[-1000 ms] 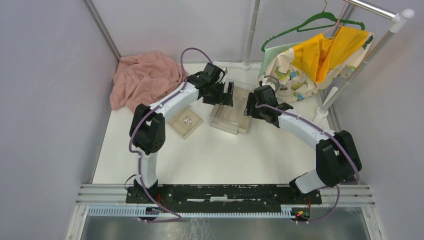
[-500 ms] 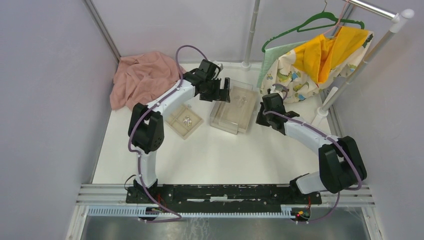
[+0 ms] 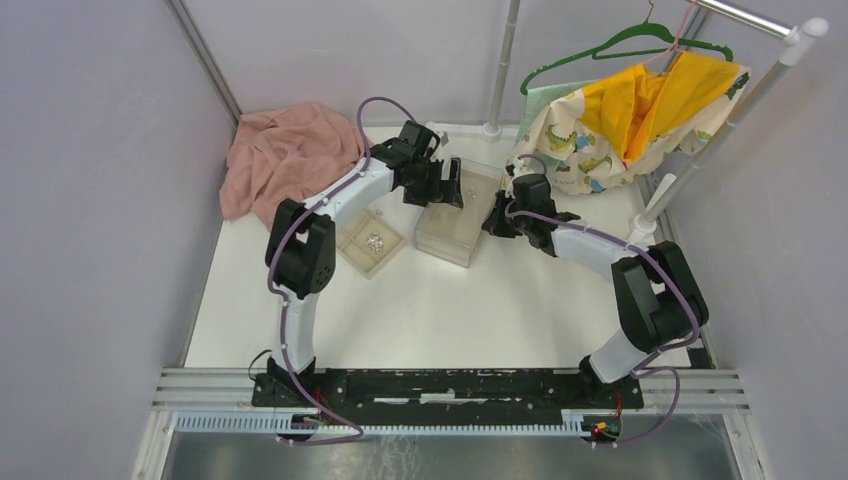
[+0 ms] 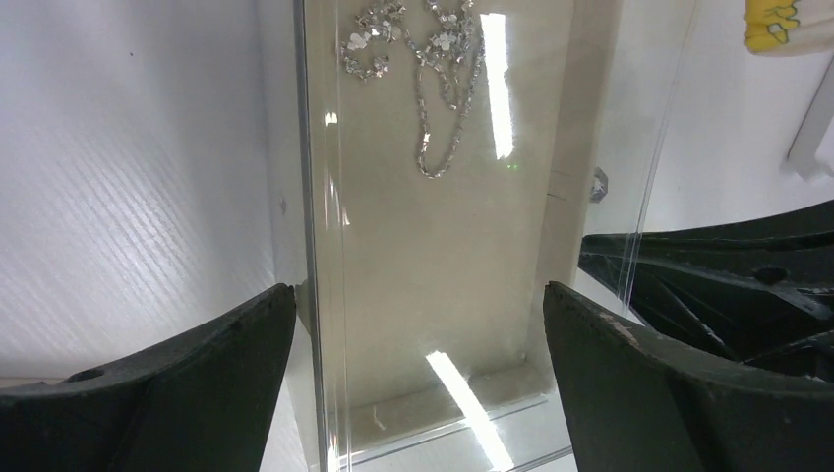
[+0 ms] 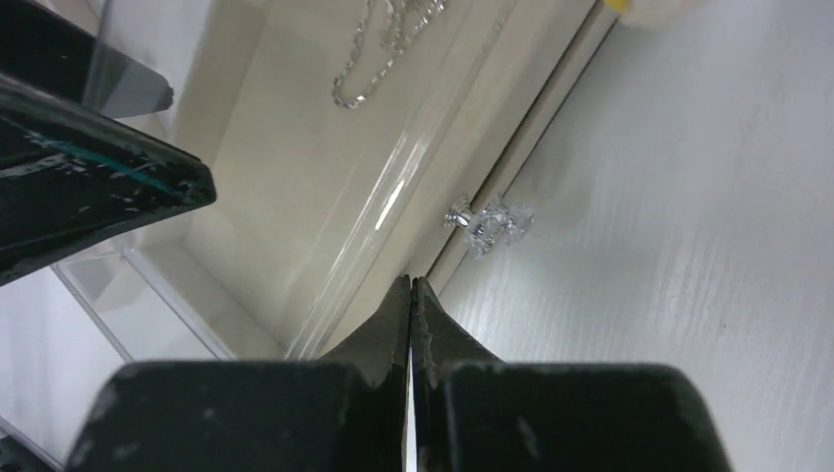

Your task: Organize the mixed jewelry

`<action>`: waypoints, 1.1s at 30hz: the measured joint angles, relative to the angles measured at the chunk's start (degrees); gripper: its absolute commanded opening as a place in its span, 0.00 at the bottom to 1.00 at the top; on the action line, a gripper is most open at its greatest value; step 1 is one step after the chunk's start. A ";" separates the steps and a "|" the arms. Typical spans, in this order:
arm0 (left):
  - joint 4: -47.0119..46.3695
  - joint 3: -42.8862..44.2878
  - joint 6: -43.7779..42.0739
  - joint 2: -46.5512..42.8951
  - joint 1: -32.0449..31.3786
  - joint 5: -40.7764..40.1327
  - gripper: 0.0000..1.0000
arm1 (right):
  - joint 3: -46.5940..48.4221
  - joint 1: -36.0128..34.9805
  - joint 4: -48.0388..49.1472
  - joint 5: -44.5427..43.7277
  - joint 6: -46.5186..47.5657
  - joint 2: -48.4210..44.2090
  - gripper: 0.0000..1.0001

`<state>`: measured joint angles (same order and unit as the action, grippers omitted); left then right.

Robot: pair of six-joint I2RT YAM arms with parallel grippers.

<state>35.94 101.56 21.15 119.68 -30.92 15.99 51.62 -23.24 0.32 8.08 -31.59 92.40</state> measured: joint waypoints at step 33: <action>11.04 -15.61 12.92 -15.06 18.32 -31.04 0.71 | -11.37 0.15 -10.54 -17.31 7.91 -24.17 0.39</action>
<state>46.98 85.95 34.06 104.62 -12.60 -15.05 40.25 -23.09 -10.22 -9.23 -23.68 68.23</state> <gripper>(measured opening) 0.746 0.393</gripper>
